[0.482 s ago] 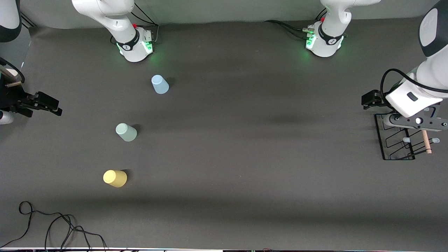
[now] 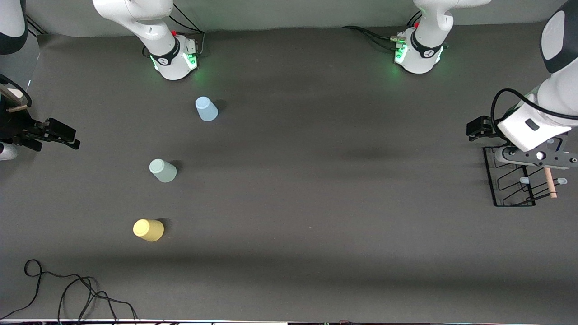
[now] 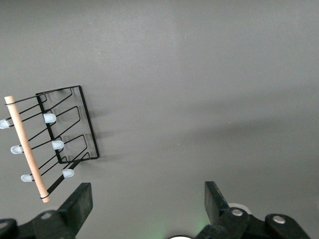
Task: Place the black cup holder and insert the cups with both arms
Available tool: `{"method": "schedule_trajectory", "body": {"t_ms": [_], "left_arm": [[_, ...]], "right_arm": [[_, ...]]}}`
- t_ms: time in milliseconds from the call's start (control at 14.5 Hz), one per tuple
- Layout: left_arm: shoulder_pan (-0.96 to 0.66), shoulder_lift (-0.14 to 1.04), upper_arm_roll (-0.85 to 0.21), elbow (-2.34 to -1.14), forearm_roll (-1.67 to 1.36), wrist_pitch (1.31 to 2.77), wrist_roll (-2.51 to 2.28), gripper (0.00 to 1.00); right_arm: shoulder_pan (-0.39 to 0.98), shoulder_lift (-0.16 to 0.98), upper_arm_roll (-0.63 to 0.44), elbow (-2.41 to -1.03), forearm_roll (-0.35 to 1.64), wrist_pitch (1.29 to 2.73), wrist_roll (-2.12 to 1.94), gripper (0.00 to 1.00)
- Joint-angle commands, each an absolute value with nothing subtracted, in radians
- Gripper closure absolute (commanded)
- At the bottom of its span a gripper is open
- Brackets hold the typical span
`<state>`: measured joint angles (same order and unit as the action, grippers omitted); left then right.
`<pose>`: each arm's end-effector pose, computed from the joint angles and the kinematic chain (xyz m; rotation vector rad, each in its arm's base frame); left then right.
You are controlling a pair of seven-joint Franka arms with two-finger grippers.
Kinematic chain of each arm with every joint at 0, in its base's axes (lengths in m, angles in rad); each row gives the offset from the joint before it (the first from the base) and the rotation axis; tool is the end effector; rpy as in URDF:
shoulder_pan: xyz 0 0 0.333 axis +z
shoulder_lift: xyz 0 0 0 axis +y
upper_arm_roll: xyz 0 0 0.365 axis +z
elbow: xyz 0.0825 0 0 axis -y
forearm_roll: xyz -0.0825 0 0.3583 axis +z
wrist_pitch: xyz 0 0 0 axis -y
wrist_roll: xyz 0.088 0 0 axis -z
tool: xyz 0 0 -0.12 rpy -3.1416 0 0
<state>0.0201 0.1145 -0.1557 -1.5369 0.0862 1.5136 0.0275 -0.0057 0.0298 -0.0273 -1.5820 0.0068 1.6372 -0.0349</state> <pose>0.5548 -0.0593 0.6096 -3.0488 0.2510 0.2030 0.5455 -0.0170 0.6454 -3.1362 -0.0024 -0.0401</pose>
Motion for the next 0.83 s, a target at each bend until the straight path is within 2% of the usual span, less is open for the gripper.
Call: {"method": "schedule_trajectory", "body": {"t_ms": [0,757], "left_arm": [[0.02,0.077,-0.152,-1.572,0.077,1.516,0.018,0.0],[0.017,0.077,-0.152,-1.572,0.077,1.496,0.015,0.0]], "right_arm": [[-0.006,0.037,-0.025,-1.562,0.003,1.631,-0.049,0.0],[-0.006,0.035,-0.025,-1.562,0.005,1.635,-0.048,0.0]]}}
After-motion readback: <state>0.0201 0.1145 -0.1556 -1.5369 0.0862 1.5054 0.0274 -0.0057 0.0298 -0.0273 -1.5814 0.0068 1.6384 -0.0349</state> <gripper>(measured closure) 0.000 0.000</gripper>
